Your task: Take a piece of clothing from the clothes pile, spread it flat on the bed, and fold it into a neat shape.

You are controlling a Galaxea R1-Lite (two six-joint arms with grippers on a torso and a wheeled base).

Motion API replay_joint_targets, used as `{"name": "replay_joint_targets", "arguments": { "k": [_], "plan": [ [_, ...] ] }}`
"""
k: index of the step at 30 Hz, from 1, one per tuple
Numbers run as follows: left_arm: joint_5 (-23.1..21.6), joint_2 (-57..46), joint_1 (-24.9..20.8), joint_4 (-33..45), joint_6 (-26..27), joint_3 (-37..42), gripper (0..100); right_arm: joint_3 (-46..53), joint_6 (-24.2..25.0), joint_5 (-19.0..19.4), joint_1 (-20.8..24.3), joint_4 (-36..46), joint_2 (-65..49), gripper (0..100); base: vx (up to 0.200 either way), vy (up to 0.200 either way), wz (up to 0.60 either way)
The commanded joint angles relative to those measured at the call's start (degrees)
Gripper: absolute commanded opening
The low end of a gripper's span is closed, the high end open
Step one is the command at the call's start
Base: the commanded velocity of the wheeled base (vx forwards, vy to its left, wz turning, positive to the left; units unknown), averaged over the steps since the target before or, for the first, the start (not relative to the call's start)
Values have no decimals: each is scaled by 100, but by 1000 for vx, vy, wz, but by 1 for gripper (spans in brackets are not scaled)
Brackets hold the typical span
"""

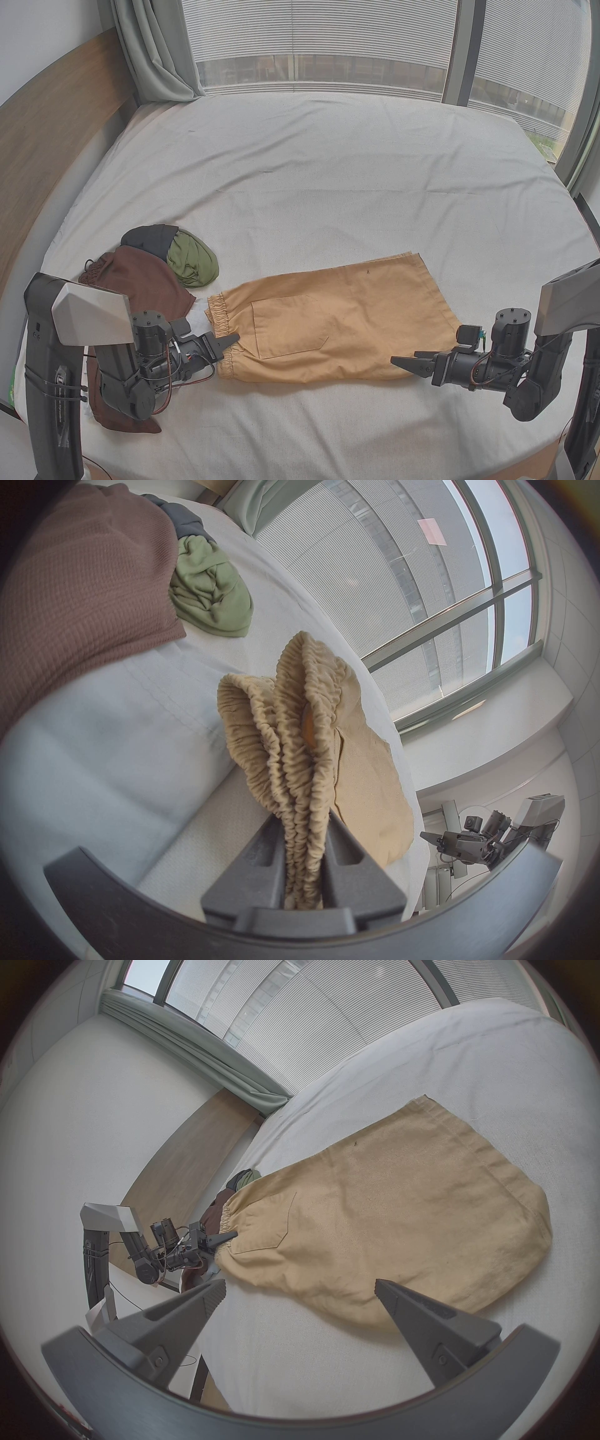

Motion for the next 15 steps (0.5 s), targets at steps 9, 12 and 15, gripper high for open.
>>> {"name": "replay_joint_targets", "arguments": {
  "k": [9,12,15],
  "plan": [
    [-197,-343,86,-32,6,220,0,-54,-7,3,-43,-2,132,100,0,0,0],
    [-416,-457,148,-32,6,343,0,-63,-7,3,-43,-2,150,100,0,0,0],
    [-742,-571,218,-32,15,510,0,-80,-42,3,-61,-2,211,100,0,0,0]
  ]
}}
